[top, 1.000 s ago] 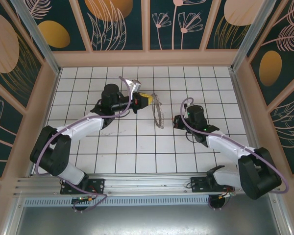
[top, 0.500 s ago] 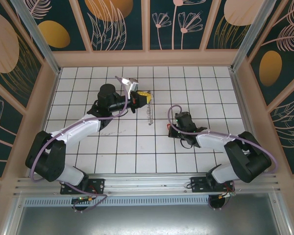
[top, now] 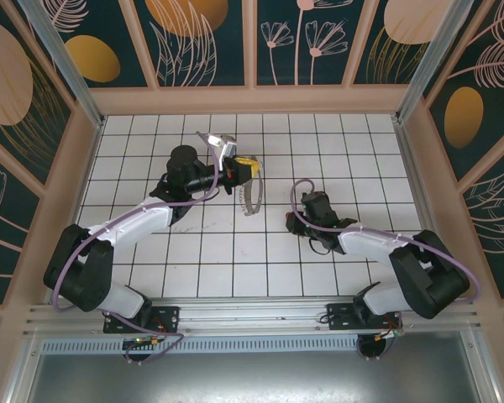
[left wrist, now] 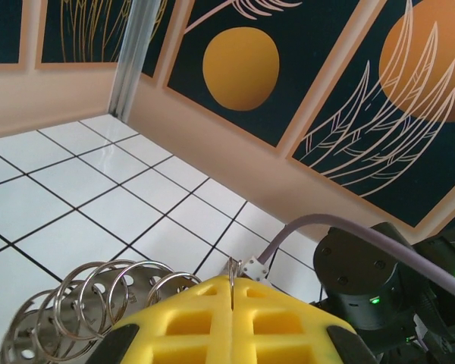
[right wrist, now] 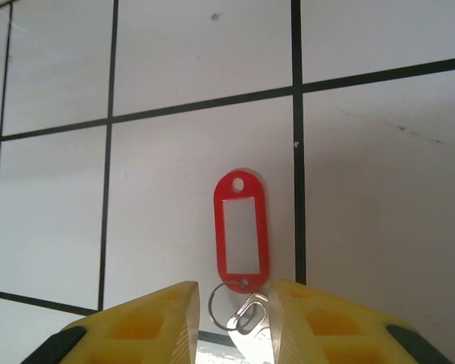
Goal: Put the keys on the keyring
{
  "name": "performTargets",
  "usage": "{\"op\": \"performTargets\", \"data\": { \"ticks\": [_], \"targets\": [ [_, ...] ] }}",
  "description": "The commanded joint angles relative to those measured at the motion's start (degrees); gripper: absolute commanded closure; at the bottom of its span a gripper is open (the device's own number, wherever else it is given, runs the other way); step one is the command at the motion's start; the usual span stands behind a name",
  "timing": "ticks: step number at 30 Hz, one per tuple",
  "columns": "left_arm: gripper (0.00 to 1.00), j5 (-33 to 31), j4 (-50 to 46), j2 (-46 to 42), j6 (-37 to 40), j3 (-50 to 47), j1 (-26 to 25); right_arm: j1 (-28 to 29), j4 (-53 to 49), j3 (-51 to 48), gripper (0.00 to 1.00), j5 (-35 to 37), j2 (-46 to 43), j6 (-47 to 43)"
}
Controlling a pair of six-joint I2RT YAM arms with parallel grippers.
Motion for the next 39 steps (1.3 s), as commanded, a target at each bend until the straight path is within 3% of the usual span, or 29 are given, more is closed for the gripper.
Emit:
{"op": "performTargets", "data": {
  "ticks": [1,22,39],
  "targets": [
    [1.00,0.91,4.23,-1.41,-0.85,-0.39,-0.45,0.39,-4.21,1.89,0.70,1.49,-2.59,2.00],
    [1.00,-1.68,1.07,-5.77,2.81,-2.36,-0.42,9.20,-14.30,9.63,0.67,14.52,5.31,-4.66],
    [1.00,-2.01,1.50,-5.97,2.87,-2.93,-0.48,10.43,-14.34,11.71,0.74,16.79,10.30,-5.97]
  ]
}}
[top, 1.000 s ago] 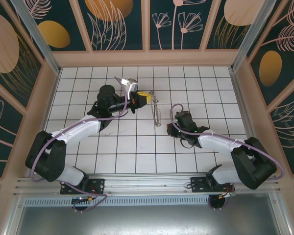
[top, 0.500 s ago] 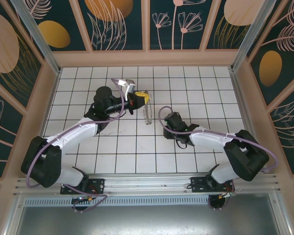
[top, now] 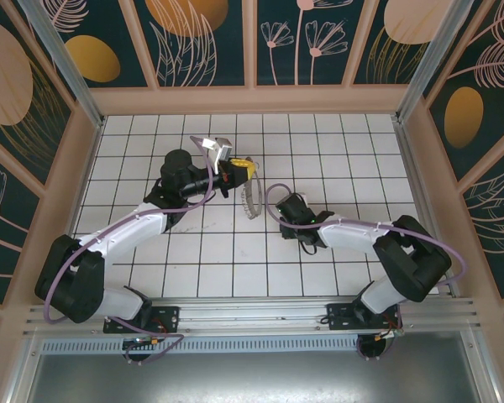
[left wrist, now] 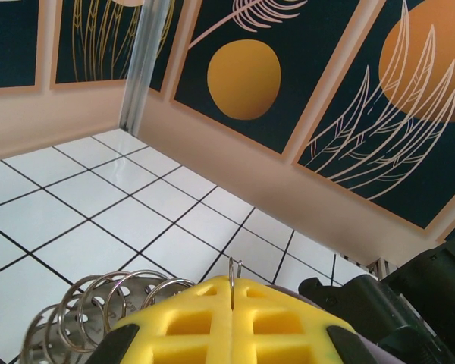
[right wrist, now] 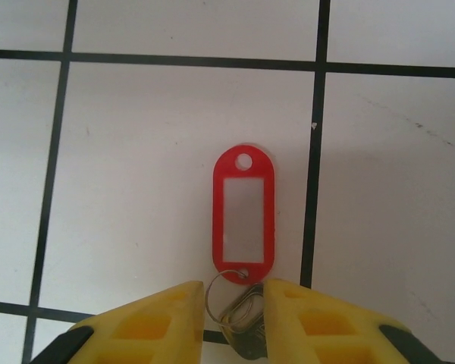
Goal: Put the keys on the keyring
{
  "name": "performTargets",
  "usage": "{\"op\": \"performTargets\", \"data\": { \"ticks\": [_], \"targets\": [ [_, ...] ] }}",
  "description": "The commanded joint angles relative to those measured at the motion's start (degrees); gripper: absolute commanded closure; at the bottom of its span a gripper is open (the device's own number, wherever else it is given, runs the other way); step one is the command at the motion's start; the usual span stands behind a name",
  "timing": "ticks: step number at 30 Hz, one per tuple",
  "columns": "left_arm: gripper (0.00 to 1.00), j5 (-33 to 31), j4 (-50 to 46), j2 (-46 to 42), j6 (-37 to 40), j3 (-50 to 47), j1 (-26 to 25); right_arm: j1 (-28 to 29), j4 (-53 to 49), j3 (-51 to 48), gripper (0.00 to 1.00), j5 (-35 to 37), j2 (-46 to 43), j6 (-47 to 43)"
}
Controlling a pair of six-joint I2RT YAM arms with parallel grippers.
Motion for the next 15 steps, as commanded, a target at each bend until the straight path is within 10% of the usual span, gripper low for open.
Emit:
{"op": "performTargets", "data": {
  "ticks": [1,15],
  "targets": [
    [1.00,0.17,2.12,-1.46,0.85,-0.30,-0.27,0.70,-1.54,1.97,0.74,1.91,1.30,-0.94],
    [1.00,0.60,2.87,-1.01,0.60,-0.50,-0.20,2.41,-2.99,3.55,0.75,3.59,2.04,-0.77]
  ]
}}
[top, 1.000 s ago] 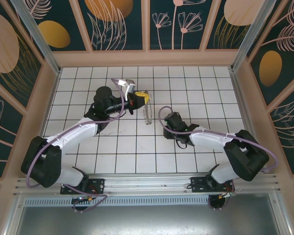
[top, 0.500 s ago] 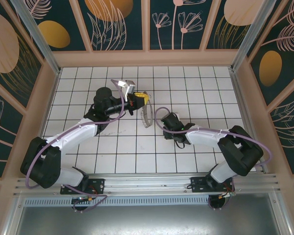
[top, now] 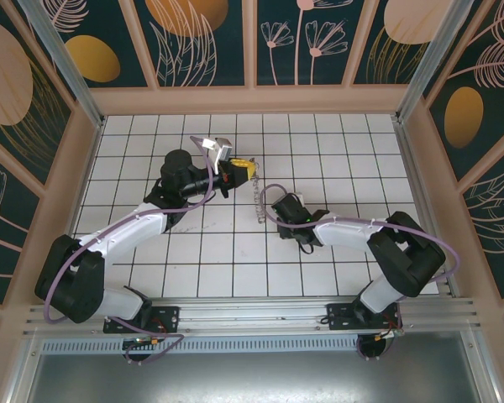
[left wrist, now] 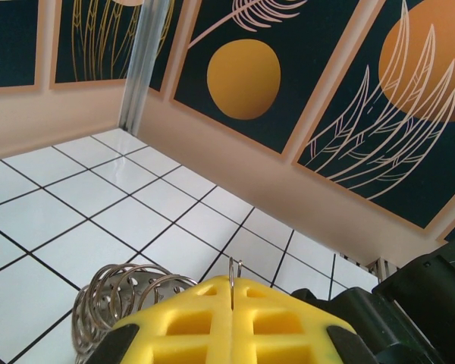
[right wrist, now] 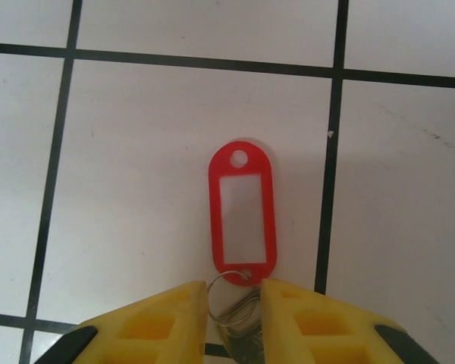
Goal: Put the keys on the keyring
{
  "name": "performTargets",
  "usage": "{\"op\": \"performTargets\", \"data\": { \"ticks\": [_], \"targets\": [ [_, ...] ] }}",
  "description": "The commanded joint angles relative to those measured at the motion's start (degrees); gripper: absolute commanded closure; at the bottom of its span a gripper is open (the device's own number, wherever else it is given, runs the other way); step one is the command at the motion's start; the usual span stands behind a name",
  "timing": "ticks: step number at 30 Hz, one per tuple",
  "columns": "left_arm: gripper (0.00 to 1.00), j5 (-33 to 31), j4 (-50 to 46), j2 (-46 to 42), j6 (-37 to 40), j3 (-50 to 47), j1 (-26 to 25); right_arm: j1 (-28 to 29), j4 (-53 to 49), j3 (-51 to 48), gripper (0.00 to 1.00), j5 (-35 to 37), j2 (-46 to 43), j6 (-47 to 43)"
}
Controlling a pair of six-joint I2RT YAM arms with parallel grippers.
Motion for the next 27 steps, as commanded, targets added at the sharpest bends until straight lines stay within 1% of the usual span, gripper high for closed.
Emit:
{"op": "performTargets", "data": {
  "ticks": [1,8,27],
  "targets": [
    [1.00,0.44,2.84,-0.97,0.59,-0.48,-0.26,1.41,-2.65,1.96,0.74,2.18,-0.39,-0.18],
    [1.00,0.59,3.26,-0.77,0.37,-0.61,-0.25,2.60,-3.77,2.37,0.74,3.10,-1.38,0.31],
    [1.00,1.07,3.99,-0.17,-0.18,-0.47,-0.23,2.45,-1.84,2.40,0.76,5.01,3.43,-0.13]
  ]
}}
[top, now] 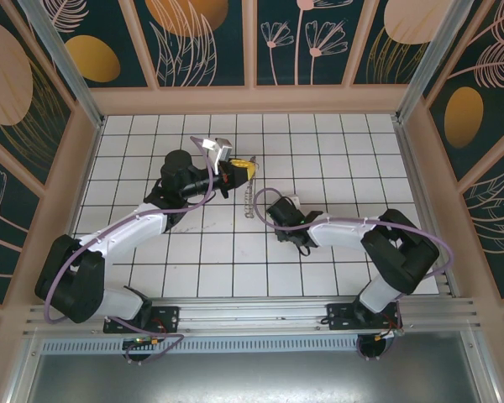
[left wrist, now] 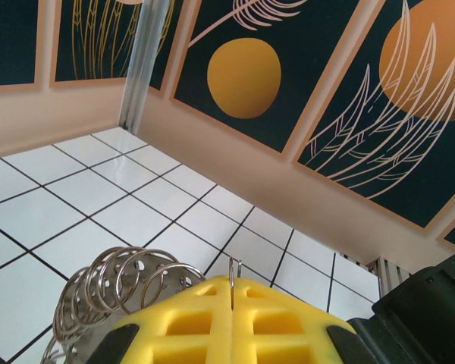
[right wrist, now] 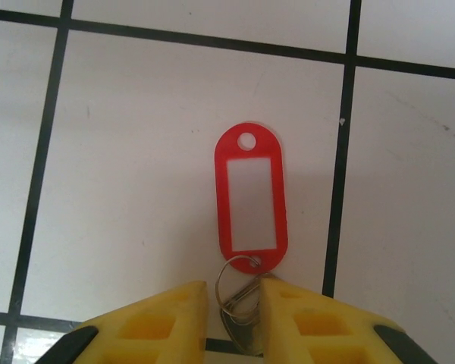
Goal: Put the keys on the keyring
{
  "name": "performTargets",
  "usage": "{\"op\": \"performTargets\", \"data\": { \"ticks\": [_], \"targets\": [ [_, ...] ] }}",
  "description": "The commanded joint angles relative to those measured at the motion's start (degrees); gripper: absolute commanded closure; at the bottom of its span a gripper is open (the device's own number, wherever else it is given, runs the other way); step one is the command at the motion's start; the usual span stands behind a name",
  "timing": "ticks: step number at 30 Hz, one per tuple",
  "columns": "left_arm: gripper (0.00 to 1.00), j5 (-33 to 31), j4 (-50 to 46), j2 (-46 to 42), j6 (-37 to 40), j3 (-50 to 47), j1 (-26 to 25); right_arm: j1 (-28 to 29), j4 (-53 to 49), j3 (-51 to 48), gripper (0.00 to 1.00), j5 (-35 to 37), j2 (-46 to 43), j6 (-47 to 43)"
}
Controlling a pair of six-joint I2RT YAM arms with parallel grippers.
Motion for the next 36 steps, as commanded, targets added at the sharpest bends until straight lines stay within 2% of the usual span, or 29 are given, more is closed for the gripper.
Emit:
{"op": "performTargets", "data": {
  "ticks": [1,23,32,36],
  "targets": [
    [1.00,1.04,4.00,-0.15,-0.21,-0.32,-0.26,0.20,-0.26,1.09,0.76,1.42,0.98,-0.15],
    [1.00,1.73,5.14,0.88,-0.99,-0.25,-0.19,-0.46,0.08,1.63,0.76,1.21,0.36,-0.11],
    [1.00,1.97,5.68,1.32,-1.46,-0.26,-0.25,-1.22,0.63,0.90,0.78,0.88,-0.03,0.11],
    [1.00,1.99,5.92,1.51,-1.61,-0.10,-0.26,-1.40,0.74,0.98,0.82,0.63,-0.31,0.02]
  ]
}}
